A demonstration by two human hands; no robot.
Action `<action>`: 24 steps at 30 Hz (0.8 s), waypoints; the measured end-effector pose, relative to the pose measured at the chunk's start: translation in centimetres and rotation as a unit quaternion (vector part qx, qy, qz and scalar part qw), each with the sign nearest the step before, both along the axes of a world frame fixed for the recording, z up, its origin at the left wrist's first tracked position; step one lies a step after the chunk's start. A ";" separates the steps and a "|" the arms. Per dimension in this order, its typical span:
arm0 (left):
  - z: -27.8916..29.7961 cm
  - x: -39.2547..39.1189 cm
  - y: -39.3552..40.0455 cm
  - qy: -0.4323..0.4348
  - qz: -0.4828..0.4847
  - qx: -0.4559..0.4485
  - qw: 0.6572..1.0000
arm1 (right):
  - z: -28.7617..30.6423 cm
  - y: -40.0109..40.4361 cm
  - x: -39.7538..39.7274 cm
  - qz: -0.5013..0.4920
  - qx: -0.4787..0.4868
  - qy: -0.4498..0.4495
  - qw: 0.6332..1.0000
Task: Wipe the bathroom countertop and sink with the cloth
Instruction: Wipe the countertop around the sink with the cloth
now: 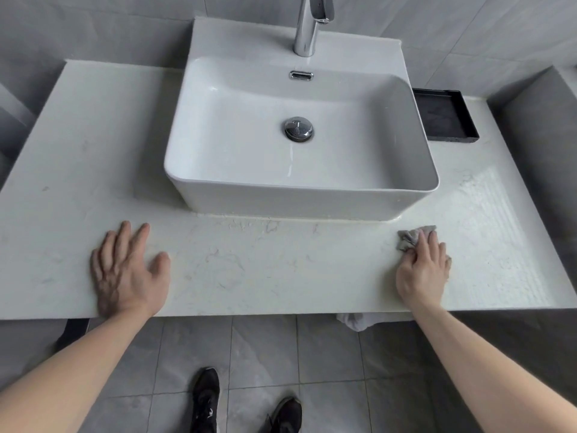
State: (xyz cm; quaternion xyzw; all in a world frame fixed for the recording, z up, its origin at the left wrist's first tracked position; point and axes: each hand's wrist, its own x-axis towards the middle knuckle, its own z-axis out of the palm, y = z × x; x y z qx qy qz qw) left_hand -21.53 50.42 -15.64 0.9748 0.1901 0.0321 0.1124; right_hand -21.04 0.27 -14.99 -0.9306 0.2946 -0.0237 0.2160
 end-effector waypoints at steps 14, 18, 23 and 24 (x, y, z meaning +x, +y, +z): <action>0.3 0.1 0.0 0.005 -0.010 0.002 1.000 | -0.5 25.5 -5.2 0.447 0.099 -0.048 0.888; 0.2 0.2 0.0 0.007 -0.011 0.005 1.000 | 0.1 24.6 -7.1 0.477 0.152 -0.025 0.866; 0.3 0.1 0.0 0.013 -0.012 0.007 1.000 | 2.0 16.0 -4.4 0.232 0.166 -0.049 0.957; 0.3 0.2 0.0 0.015 -0.013 0.006 1.000 | 2.6 14.3 -3.4 0.160 0.167 -0.056 0.971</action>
